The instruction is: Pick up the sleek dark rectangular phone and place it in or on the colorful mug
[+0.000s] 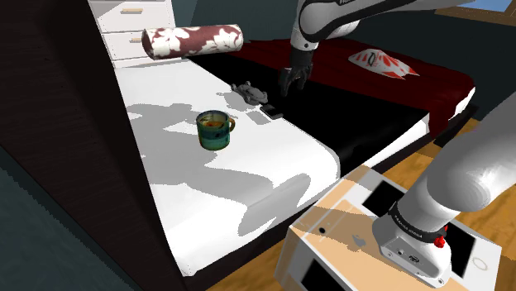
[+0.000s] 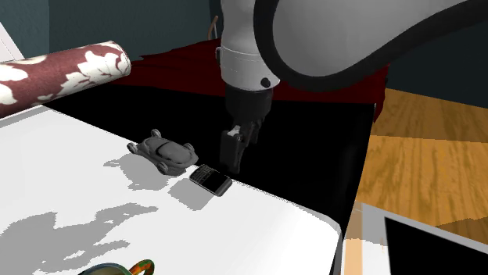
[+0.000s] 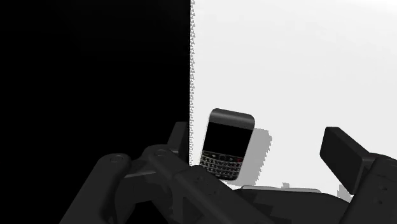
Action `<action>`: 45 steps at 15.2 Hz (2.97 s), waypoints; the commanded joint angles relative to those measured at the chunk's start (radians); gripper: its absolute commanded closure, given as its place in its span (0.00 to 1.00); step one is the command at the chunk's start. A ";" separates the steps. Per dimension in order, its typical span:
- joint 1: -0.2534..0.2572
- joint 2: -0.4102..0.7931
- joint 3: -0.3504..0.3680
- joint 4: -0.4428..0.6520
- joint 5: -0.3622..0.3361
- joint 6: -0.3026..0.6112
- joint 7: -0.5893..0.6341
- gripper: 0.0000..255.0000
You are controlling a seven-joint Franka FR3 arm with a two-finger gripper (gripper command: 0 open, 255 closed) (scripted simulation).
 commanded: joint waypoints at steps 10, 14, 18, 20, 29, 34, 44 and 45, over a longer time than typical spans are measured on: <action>0.007 0.393 0.004 0.250 -0.068 0.093 0.073 0.00; 0.006 0.420 0.002 0.231 -0.070 0.140 0.074 0.00; 0.005 0.446 0.001 0.216 -0.072 0.181 0.076 0.00; 0.005 0.446 0.001 0.216 -0.072 0.181 0.076 0.00; 0.005 0.446 0.001 0.217 -0.072 0.180 0.076 1.00; 0.005 0.446 0.001 0.217 -0.072 0.180 0.075 1.00; 0.005 0.388 0.002 0.263 -0.067 0.075 0.068 1.00; 0.005 0.382 0.003 0.269 -0.066 0.063 0.067 1.00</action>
